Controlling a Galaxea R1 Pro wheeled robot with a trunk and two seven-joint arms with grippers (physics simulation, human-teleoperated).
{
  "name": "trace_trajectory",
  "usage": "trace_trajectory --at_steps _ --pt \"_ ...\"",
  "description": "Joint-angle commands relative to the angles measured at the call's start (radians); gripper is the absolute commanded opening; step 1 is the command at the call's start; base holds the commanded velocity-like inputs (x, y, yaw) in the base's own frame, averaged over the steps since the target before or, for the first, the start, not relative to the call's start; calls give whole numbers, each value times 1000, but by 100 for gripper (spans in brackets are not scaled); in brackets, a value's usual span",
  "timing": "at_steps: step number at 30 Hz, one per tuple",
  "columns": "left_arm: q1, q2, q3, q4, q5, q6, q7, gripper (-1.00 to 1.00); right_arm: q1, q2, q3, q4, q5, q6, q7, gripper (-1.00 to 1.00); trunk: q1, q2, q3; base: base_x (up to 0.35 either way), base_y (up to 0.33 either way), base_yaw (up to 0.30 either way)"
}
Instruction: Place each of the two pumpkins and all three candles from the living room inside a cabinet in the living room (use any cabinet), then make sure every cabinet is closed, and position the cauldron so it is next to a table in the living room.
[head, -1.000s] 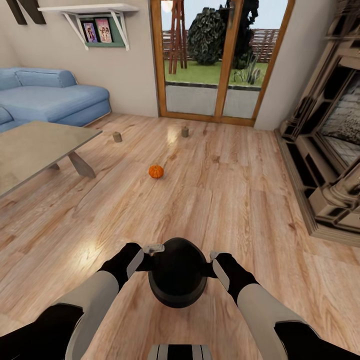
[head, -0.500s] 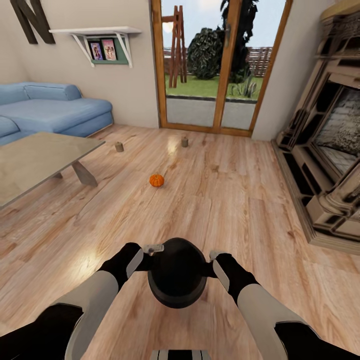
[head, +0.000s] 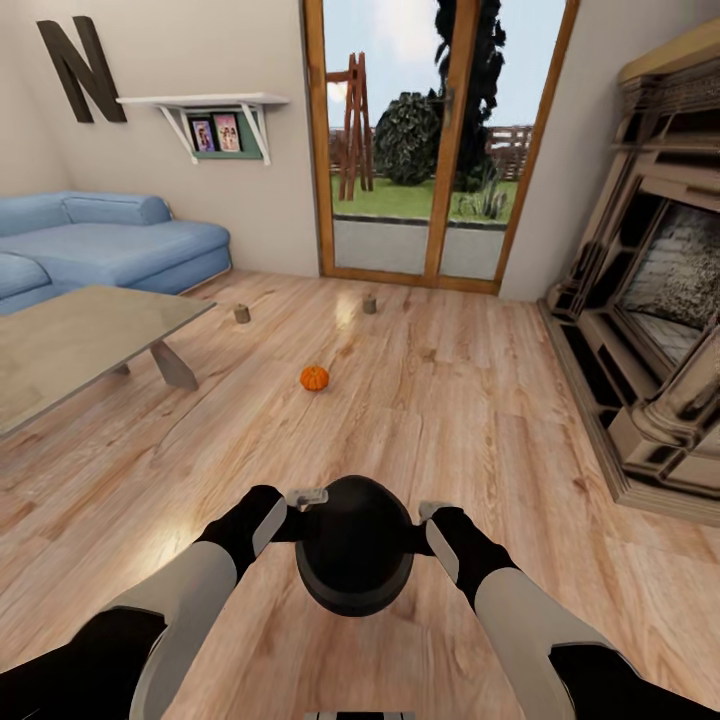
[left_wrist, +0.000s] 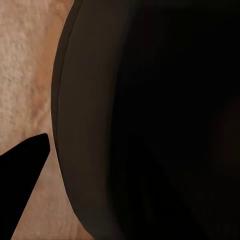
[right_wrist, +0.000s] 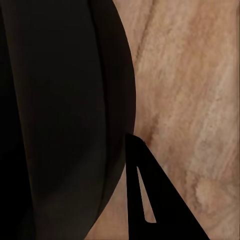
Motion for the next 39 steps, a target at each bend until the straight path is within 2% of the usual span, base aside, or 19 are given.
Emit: trace_trajectory --at_steps 1,19,26,39 --pt "0 5 -17 0 -40 4 3 -100 -1 1 6 -12 -51 1 -5 -100 -1 0 3 0 0 0" --pt "0 5 -17 0 -40 4 3 -100 -1 1 7 -15 -51 1 24 -100 -9 4 73 0 0 3" --pt "0 5 -17 0 -40 4 2 -100 -1 1 7 -15 -51 1 27 -100 -12 6 105 0 0 165" --pt "1 5 -17 0 -41 4 4 -100 -1 1 7 -15 -51 1 27 -100 -12 6 109 0 0 267"
